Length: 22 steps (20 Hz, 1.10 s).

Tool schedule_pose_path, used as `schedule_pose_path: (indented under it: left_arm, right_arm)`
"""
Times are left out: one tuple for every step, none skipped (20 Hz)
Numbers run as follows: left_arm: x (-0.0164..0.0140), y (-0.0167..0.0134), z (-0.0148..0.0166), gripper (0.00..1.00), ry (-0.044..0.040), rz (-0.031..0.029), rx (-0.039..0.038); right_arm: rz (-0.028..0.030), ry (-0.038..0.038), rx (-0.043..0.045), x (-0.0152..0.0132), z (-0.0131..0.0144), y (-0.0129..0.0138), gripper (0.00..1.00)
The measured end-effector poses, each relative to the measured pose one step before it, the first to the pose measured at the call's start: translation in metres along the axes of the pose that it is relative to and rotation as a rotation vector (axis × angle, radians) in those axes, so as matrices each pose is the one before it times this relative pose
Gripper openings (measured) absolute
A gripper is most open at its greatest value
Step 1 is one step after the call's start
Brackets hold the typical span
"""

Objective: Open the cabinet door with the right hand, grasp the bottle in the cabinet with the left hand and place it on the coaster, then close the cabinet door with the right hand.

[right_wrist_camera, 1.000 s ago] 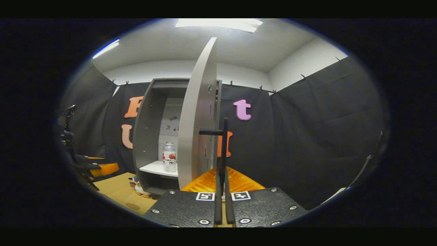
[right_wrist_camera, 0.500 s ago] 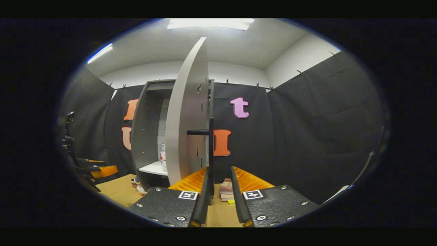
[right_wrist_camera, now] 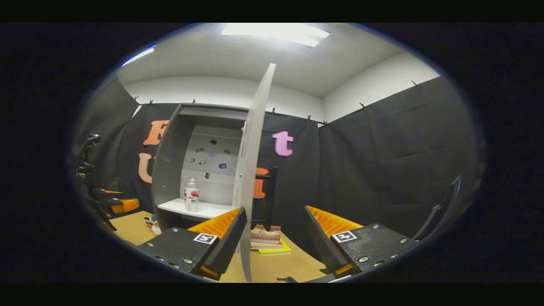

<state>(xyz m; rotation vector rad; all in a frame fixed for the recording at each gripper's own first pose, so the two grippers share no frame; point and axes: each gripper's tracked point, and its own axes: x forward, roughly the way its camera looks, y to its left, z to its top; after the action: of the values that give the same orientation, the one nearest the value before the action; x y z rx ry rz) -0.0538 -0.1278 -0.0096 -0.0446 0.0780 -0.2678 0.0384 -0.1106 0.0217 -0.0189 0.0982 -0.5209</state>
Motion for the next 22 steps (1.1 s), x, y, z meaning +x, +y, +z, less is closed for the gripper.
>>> schedule_pose_path:
  left_arm:
    - [0.00047, -0.00302, 0.00248, 0.95, -0.00441, -0.00534, -0.00277]
    - [0.00013, -0.00361, 0.00045, 0.95, -0.00434, -0.00628, -0.00312]
    - [0.00068, -0.00432, 0.00162, 0.95, -0.00097, -0.00583, 0.00064]
    - [0.00211, -0.00301, 0.00222, 0.95, -0.00419, -0.0041, 0.00595]
    - [0.00212, -0.00196, 0.00208, 0.94, -0.00565, -0.0028, 0.00892]
    - [0.00332, -0.00274, 0.00154, 0.94, -0.0045, -0.00615, 0.0053]
    - [0.003, -0.00239, 0.00123, 0.94, -0.00347, -0.00991, -0.00146]
    - [0.00352, -0.00325, -0.0001, 0.94, 0.00086, -0.01028, -0.0061]
    - [0.00396, -0.00054, -0.00058, 0.95, 0.00116, -0.00273, -0.00664]
    - [0.0058, -0.00039, -0.00071, 0.95, 0.00077, -0.00445, -0.00532]
    - [0.00589, 0.00053, -0.00173, 0.95, 0.00434, -0.00313, -0.00207]
    - [0.00876, 0.00119, -0.00222, 0.95, 0.00415, -0.00567, -0.00072]
    - [0.00879, 0.00187, -0.00007, 0.95, -0.00093, -0.00516, 0.00058]
    - [0.00997, 0.00184, -0.00097, 0.95, -0.00082, -0.00321, 0.00141]
    - [0.01075, 0.0033, 0.00007, 0.95, -0.00294, 0.00184, 0.00118]
    - [0.01136, 0.00387, 0.00029, 0.95, -0.0034, 0.00026, 0.00207]
    - [0.01229, 0.00116, -0.00101, 0.95, 0.00121, -0.0119, 0.00441]
    - [0.01325, 0.00192, -0.00213, 0.95, 0.00112, -0.00945, 0.00547]
    - [0.01192, 0.00131, -0.00131, 0.95, 0.00131, -0.01107, 0.00662]
    - [0.01291, 0.00144, -0.00178, 0.95, -0.00213, -0.00902, 0.00685]
    - [0.01243, 0.00183, -0.00055, 0.95, -0.00622, -0.01051, 0.00759]
    - [0.01328, 0.00074, -0.00132, 0.95, -0.00547, -0.00818, 0.00703]
  right_arm:
    - [0.01305, 0.00072, -0.00363, -0.00025, -0.00063, 0.00249, 0.92]
    - [0.00975, 0.00345, -0.00545, -0.00057, -0.00086, 0.0026, 0.89]
    - [0.01408, 0.00463, -0.0034, -0.00391, 0.00022, 0.00163, 0.94]
    - [0.019, 0.00388, 0.00174, -0.00185, -0.00128, 0.00498, 0.94]
    - [0.02215, 0.00037, 0.00488, 0.00085, 0.00054, 0.00791, 0.94]
    - [0.024, 0.00206, 0.00946, 0.00195, -0.00126, 0.00739, 0.92]
    - [0.02498, 0.00237, 0.01191, 0.00202, -0.00048, 0.00771, 0.92]
    - [0.02352, 0.00753, 0.01743, 0.00079, -0.0018, 0.00759, 0.96]
    - [0.02815, 0.00783, 0.01803, 0.00029, -0.00251, 0.00891, 0.93]
    - [0.02856, 0.00417, 0.01587, 0.00078, -0.00127, 0.00877, 0.93]
    - [0.01921, 0.00168, 0.01329, 0.0033, -0.0012, 0.00763, 0.93]
    - [0.0101, 0.00357, 0.0131, 0.00383, -0.00232, 0.00518, 0.93]
    - [0.01083, 0.00573, 0.0071, 0.00365, -0.00215, 0.00514, 0.94]
    - [0.0079, 0.00926, 0.00203, 0.00302, -0.00288, 0.00346, 0.94]
    - [0.00625, 0.00906, -0.00515, 0.00217, -0.00283, 0.0029, 0.94]
    - [0.00161, 0.00632, -0.00939, 0.00451, -0.00233, 0.00114, 0.94]
    - [-0.0001, 0.00501, -0.01, 0.00304, -0.00153, 0.00055, 0.94]
    - [-0.00047, 0.00367, -0.00807, 0.00277, -0.00172, 0.00037, 0.94]
    - [-0.00282, 0.00195, -0.00341, 0.002, -0.00024, 0.00056, 0.94]
    - [0.00025, 0.00201, 0.00212, 0.00302, -0.00118, 0.00151, 0.94]
    - [0.00168, 0.00114, 0.00387, 0.00506, -0.00099, 0.00421, 0.94]
    - [-0.00402, 0.00266, 0.00401, 0.00328, 0.00001, 0.00059, 0.94]
